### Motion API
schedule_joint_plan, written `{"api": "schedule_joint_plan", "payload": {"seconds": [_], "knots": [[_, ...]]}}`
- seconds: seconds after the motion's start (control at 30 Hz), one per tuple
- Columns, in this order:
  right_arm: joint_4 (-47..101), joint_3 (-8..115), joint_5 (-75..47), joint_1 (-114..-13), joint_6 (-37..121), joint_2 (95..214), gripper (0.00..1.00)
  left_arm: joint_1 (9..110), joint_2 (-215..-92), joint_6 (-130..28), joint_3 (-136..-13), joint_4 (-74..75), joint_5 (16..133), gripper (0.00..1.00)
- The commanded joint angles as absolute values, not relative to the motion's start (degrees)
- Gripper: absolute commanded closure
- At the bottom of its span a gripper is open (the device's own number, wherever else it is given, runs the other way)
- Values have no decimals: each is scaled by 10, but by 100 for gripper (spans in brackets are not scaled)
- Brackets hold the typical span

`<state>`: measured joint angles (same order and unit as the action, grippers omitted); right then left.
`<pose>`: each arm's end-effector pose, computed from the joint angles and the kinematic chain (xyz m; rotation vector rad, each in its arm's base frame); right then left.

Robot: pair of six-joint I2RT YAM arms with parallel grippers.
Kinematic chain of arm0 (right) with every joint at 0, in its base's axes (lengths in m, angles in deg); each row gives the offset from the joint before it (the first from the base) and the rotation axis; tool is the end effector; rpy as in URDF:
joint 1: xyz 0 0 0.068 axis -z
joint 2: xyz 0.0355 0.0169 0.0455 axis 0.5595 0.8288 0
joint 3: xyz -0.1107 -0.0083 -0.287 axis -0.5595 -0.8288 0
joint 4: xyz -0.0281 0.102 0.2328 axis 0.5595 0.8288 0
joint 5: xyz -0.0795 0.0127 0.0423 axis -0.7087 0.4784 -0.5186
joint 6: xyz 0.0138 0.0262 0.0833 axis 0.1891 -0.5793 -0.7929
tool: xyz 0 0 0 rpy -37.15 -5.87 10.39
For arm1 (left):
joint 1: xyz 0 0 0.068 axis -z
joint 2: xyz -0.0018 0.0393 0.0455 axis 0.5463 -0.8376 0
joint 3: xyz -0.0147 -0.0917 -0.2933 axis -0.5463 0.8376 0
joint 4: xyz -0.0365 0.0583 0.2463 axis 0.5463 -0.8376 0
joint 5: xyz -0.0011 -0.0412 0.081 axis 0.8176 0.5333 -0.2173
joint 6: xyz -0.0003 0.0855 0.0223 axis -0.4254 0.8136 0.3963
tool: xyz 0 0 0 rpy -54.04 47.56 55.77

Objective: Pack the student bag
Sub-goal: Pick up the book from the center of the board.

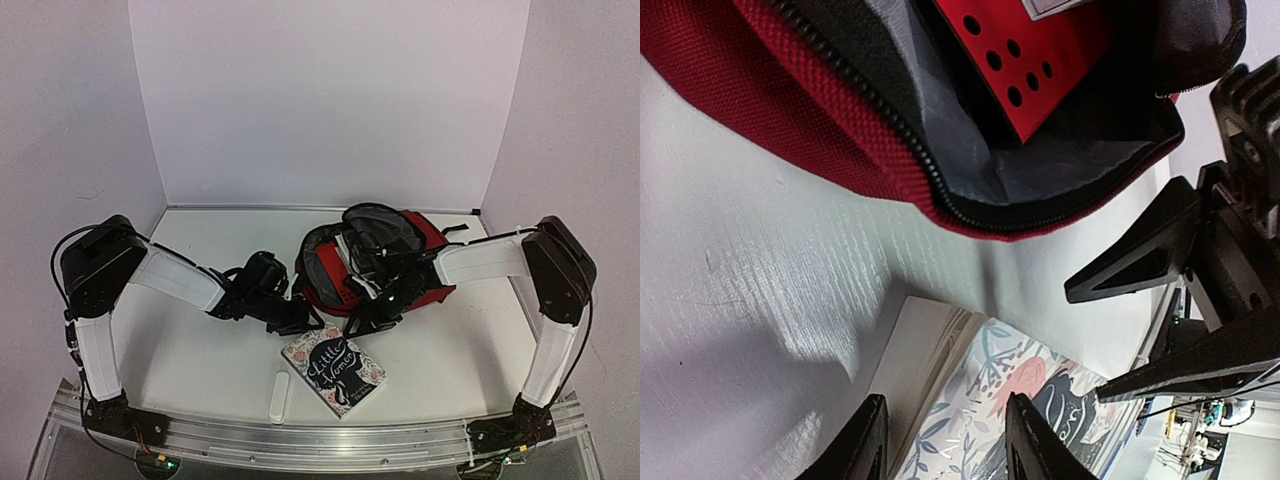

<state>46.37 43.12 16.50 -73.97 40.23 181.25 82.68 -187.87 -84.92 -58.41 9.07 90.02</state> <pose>0.2673 0.2876 0.1578 -0.9727 2.6011 1.1506 0.2468 -0.3388 0.1387 0.3430 2.6025 -1.2130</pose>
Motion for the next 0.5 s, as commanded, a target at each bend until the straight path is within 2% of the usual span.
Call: {"api": "schedule_joint_plan", "payload": {"seconds": [0.0,0.17,0.33,0.47], "knots": [[439,420,189,-754,406,1830,50,830,-1874,-860,-583,106,891,59],[433,431,212,-761,402,1836,51,830,-1881,-871,-578,103,882,58],[434,436,142,-761,405,1843,52,829,-1841,-897,-548,101,865,39],[434,419,115,-761,412,1836,52,833,-1740,-922,-470,84,834,33]]}}
